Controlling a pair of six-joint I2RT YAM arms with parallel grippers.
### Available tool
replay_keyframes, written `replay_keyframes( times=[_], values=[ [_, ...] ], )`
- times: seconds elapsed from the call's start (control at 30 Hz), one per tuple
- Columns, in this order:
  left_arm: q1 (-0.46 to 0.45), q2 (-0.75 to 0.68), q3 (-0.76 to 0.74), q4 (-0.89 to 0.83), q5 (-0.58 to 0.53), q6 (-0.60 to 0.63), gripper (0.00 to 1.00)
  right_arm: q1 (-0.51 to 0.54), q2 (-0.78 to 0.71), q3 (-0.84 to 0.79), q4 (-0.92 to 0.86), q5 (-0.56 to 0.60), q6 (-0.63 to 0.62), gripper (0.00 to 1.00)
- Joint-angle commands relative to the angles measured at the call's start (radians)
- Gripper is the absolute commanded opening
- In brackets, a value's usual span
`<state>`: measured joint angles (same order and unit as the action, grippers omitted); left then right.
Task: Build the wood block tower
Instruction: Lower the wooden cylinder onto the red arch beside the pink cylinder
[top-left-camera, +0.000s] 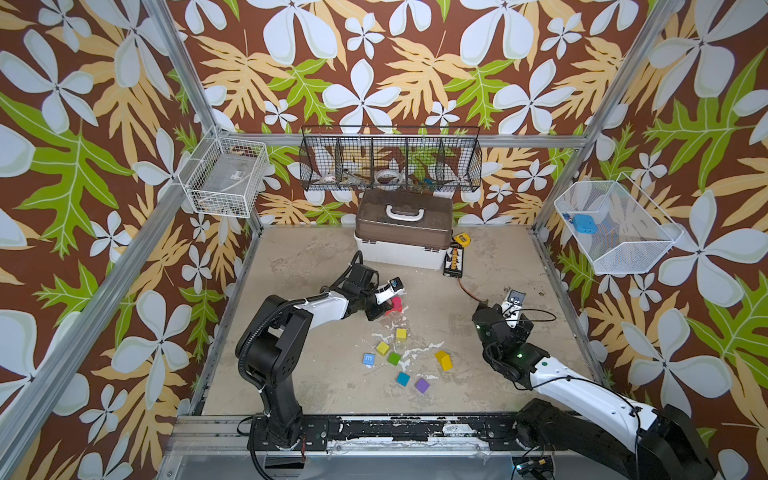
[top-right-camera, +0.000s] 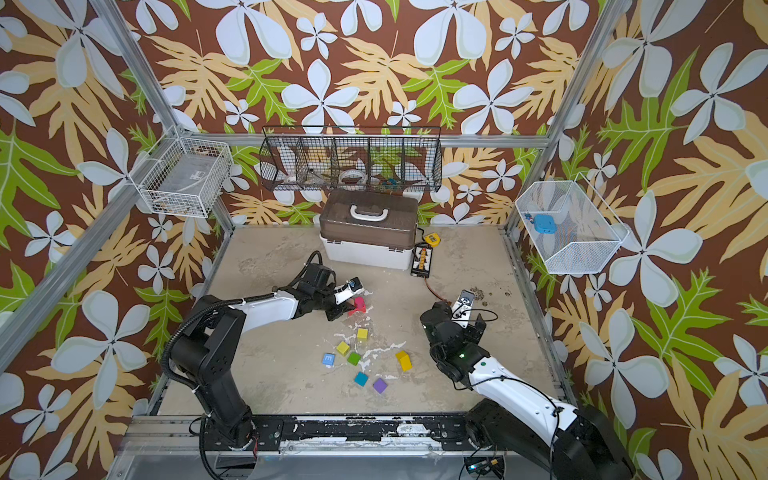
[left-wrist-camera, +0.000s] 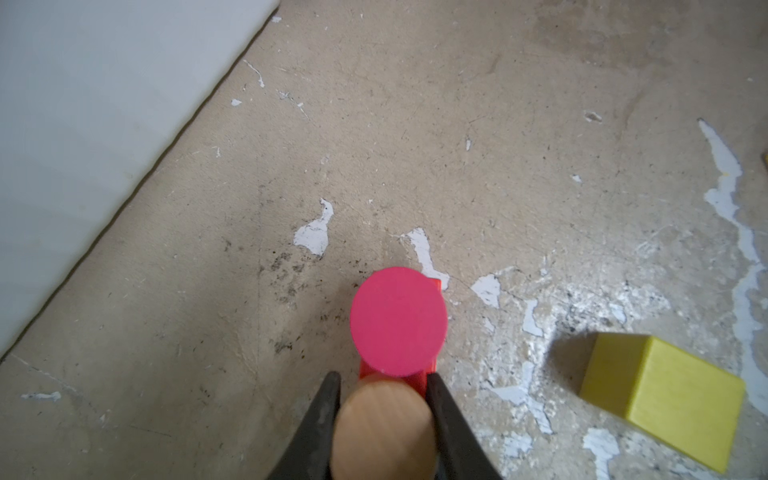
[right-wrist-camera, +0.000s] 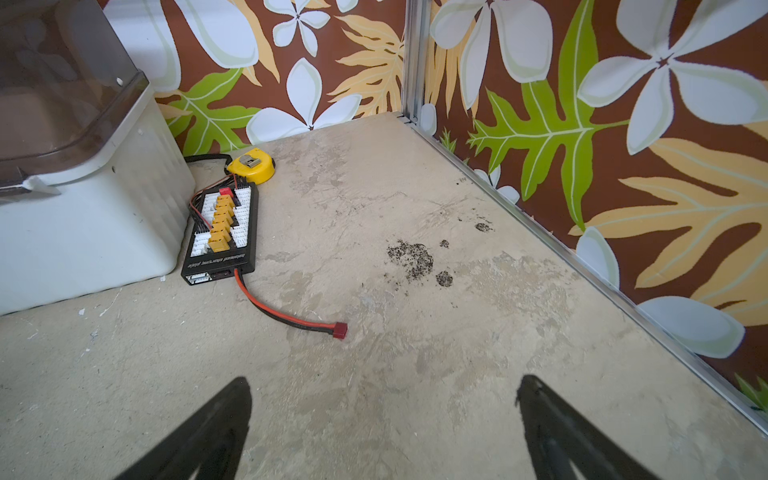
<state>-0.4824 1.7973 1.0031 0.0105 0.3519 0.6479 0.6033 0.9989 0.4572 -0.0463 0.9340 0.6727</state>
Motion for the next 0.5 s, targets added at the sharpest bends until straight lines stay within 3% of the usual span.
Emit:
replay_keyframes(
  times=[0.0, 0.23, 0.47],
  values=[
    [-0.001, 0.002, 0.006, -0.009, 0.012, 0.001, 0.07, 0.0, 0.001, 0.005, -0.001, 0.0, -0.004, 1.0],
    [-0.004, 0.002, 0.005, -0.003, 0.006, -0.009, 0.15, 0.0, 0.006, 0.008, -0.003, 0.0, -0.005, 1.0],
    [-0.004, 0.004, 0.007, 0.005, -0.001, -0.016, 0.17, 0.001, 0.01, 0.01, -0.004, -0.002, -0.007, 1.0]
  ],
)
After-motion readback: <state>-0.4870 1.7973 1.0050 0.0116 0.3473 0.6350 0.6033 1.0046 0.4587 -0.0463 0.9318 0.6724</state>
